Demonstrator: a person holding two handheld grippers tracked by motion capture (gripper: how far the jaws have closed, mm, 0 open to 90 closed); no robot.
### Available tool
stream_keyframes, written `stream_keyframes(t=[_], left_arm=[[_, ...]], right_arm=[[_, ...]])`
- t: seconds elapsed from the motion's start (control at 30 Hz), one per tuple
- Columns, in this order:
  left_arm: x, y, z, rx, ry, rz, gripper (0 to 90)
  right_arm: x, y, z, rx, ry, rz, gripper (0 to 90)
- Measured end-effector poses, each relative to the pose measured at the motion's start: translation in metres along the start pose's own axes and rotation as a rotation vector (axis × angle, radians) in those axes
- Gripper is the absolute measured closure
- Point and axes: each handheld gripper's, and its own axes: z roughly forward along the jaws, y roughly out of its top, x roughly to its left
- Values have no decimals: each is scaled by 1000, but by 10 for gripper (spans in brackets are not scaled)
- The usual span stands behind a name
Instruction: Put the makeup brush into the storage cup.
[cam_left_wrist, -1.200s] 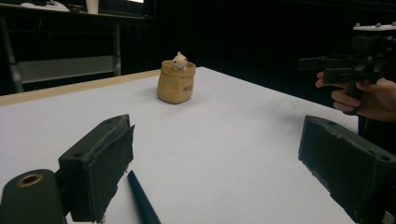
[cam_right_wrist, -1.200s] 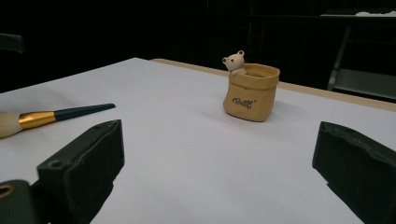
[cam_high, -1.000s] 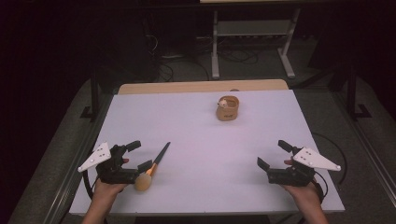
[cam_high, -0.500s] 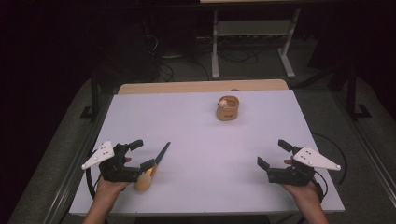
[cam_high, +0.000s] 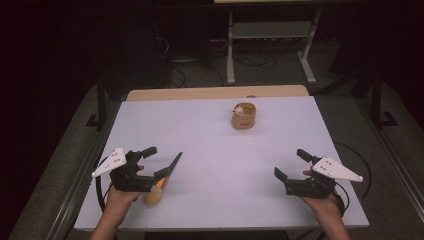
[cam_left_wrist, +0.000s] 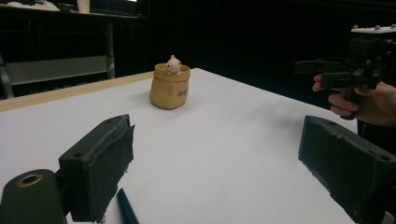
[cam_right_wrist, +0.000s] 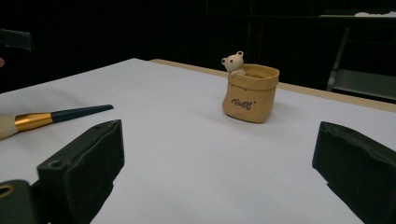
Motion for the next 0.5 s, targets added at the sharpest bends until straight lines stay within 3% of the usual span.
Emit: stream_keyframes(t=[0.5], left_arm=[[9, 5, 9, 1, 31, -6, 96]], right_arm=[[2, 0, 2, 6, 2, -12, 16]])
